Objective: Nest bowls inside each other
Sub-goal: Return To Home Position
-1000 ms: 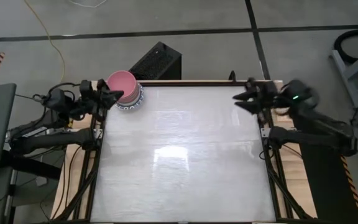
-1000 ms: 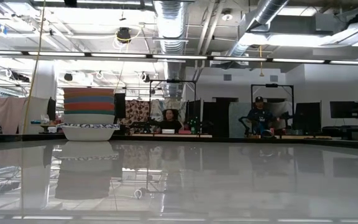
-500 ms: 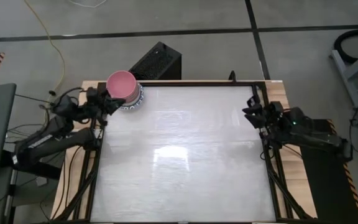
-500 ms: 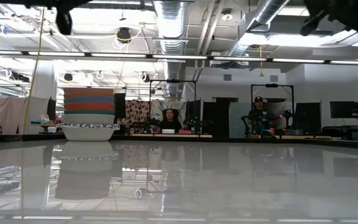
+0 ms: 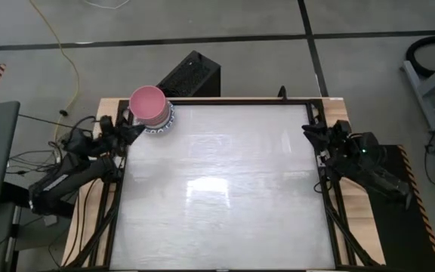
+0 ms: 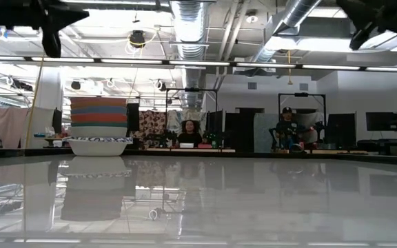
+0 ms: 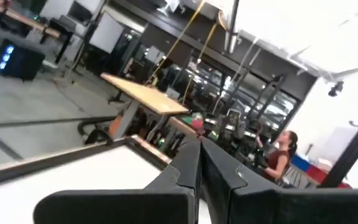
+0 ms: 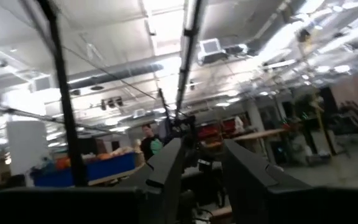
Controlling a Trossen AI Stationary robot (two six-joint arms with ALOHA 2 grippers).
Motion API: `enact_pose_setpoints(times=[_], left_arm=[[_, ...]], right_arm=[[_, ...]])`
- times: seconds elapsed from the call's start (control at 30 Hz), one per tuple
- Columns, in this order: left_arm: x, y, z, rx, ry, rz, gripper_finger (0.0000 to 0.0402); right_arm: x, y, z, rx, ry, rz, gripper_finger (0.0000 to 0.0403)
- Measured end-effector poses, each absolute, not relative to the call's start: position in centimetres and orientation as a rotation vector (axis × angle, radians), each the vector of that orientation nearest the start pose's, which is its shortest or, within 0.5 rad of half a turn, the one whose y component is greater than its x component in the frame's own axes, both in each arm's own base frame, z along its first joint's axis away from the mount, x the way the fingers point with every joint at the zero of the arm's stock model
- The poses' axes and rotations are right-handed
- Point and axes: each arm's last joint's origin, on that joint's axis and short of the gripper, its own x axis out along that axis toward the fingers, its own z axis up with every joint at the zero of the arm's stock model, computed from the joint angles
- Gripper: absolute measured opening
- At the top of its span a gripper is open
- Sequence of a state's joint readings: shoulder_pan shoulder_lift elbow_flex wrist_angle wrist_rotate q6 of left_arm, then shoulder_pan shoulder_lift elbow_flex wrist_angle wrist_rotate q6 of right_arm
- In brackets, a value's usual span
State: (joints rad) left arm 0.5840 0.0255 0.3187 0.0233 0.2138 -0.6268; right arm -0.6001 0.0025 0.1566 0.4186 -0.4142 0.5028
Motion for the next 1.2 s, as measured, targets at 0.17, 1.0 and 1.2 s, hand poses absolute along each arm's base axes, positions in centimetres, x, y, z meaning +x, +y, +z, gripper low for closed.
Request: enact_pose_setpoints(times=[0.17, 1.0, 1.2], left_arm=[[7.0, 3.7, 23.6, -0.484, -0.399, 0.262, 0.0002], [9.1, 0.4, 20.0, -0.388, -0.391, 0.098, 0.0002], [9.4, 0.2, 19.1, -0.377, -0.284, 0.051, 0.0002]], right_arm=[[6.3, -3.3, 24.9, 0.23, -0.503, -0.079, 0.0133], [7.5, -4.3, 20.7, 0.14, -0.245, -0.121, 0.0133], [8.0, -4.5, 18.5, 0.093, -0.175, -0.067, 0.0133]])
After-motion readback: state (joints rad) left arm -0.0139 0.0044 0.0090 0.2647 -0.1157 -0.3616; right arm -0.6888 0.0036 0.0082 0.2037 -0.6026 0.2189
